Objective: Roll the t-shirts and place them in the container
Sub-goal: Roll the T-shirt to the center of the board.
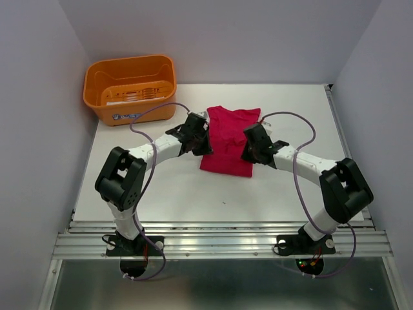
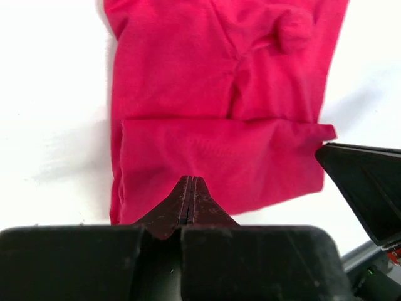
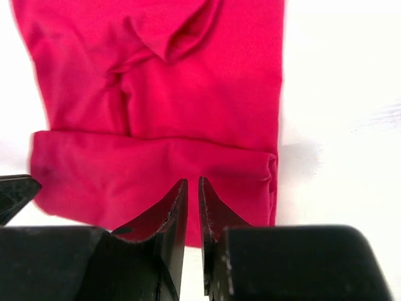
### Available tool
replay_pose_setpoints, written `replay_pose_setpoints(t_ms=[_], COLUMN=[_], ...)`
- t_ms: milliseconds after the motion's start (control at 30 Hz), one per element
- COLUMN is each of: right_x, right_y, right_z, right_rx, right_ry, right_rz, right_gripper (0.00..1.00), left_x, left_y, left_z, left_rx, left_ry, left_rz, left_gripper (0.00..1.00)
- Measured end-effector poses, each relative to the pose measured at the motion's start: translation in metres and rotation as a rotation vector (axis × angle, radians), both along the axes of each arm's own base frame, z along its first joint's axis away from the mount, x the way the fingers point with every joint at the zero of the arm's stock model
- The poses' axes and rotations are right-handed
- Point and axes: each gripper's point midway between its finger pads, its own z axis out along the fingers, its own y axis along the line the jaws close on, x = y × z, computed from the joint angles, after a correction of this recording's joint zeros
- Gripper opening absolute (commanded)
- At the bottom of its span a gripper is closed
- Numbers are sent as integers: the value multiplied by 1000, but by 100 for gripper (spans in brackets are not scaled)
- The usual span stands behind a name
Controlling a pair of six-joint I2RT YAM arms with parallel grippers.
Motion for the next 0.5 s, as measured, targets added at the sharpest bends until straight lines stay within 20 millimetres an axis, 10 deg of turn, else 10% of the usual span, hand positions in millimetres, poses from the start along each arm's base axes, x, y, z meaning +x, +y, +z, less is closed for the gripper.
replay_pose_setpoints(t_ms=[267, 500], right_x=[-20, -40], right_y=[-10, -11], right_z=[-48, -48], right_rx=[-57, -7], right_ry=[115, 118], right_rz=[6, 39], right_gripper=[18, 17], left_x=[-11, -41], left_y=[7, 19], left_z=[-56, -54], left_rx=[52, 37], left_ry=[89, 82], left_rz=[1, -11], left_gripper=[0, 0])
